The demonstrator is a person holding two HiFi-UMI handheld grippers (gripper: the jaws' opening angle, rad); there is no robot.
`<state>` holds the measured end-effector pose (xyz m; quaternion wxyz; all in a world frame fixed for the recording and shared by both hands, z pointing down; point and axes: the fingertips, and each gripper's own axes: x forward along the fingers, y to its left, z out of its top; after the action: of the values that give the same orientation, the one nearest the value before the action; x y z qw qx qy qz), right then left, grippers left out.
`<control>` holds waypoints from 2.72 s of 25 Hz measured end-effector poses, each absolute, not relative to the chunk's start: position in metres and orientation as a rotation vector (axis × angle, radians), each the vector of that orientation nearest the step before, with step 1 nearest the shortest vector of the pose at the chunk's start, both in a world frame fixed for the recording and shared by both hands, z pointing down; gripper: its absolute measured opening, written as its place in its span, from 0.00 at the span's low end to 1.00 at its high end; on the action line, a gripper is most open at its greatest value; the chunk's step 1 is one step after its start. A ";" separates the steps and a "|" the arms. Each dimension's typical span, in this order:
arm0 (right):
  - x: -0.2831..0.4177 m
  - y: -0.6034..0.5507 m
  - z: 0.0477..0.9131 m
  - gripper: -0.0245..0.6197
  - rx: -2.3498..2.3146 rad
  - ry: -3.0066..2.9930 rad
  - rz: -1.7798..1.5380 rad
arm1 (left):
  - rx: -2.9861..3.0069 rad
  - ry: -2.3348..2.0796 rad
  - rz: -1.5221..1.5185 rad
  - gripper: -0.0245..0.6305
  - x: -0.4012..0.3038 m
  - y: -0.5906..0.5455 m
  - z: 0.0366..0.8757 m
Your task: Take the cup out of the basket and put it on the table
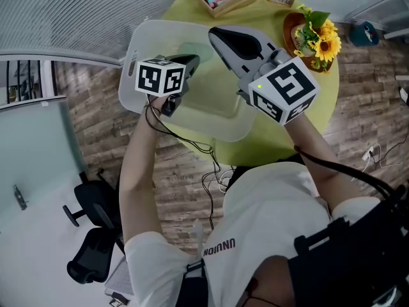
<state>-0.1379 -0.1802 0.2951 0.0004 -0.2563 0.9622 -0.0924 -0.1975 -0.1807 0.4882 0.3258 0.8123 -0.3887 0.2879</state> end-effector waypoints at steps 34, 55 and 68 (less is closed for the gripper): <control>-0.113 -0.156 0.265 0.07 -0.743 2.982 -0.223 | 2.128 -1.377 0.649 0.07 -0.208 -0.175 0.417; -0.111 -0.140 0.259 0.07 -0.653 2.989 -0.220 | 2.150 -1.603 0.608 0.07 -0.206 -0.154 0.380; -0.110 -0.137 0.261 0.07 -0.644 2.997 -0.222 | 2.181 -1.721 0.512 0.07 -0.201 -0.142 0.356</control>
<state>-0.1104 -0.1368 0.2613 0.0340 -0.2095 0.9745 -0.0721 -0.2007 -0.1420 0.3559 0.1578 0.7623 -0.6016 0.1789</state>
